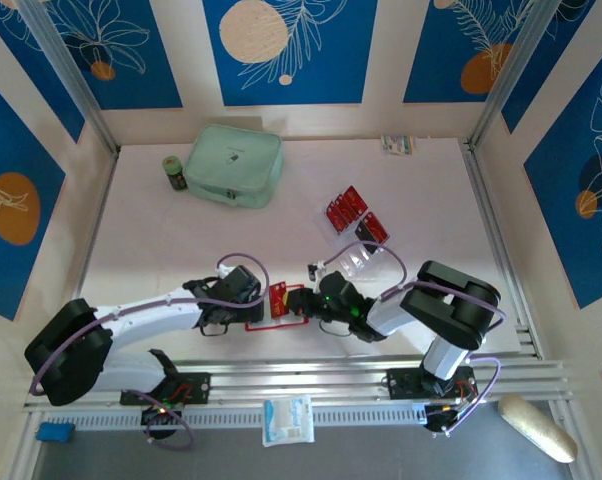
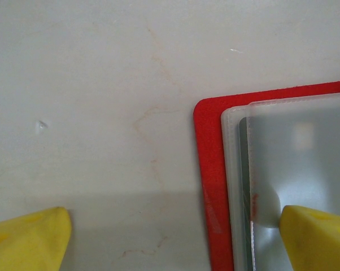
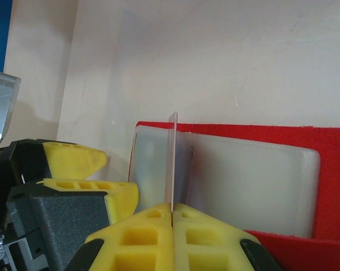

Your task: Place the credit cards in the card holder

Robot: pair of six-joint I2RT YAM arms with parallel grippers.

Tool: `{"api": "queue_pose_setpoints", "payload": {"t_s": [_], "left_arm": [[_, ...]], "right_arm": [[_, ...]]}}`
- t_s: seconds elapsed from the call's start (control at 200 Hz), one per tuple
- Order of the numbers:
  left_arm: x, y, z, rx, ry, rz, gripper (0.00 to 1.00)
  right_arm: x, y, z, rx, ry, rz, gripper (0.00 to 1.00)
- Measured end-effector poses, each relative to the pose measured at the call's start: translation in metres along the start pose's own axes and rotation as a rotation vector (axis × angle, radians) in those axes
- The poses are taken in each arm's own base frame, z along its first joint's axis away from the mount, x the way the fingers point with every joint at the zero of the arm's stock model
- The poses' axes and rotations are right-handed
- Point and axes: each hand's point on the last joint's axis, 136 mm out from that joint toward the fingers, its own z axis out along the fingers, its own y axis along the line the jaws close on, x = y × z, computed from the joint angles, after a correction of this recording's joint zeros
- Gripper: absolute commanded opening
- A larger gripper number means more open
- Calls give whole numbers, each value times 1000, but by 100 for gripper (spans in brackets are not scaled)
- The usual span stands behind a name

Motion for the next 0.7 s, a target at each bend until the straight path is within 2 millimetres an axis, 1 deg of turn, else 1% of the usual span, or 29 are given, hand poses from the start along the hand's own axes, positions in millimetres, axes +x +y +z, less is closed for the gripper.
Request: {"api": "queue_pose_setpoints", "payload": {"t_s": [0.19, 0.7], "left_arm": [[0, 0, 0, 0, 0, 0, 94], [0, 0, 0, 0, 0, 0, 94]], "right_arm": [[4, -4, -2, 29, -16, 1, 0], [6, -10, -7, 78, -45, 14, 0]]}}
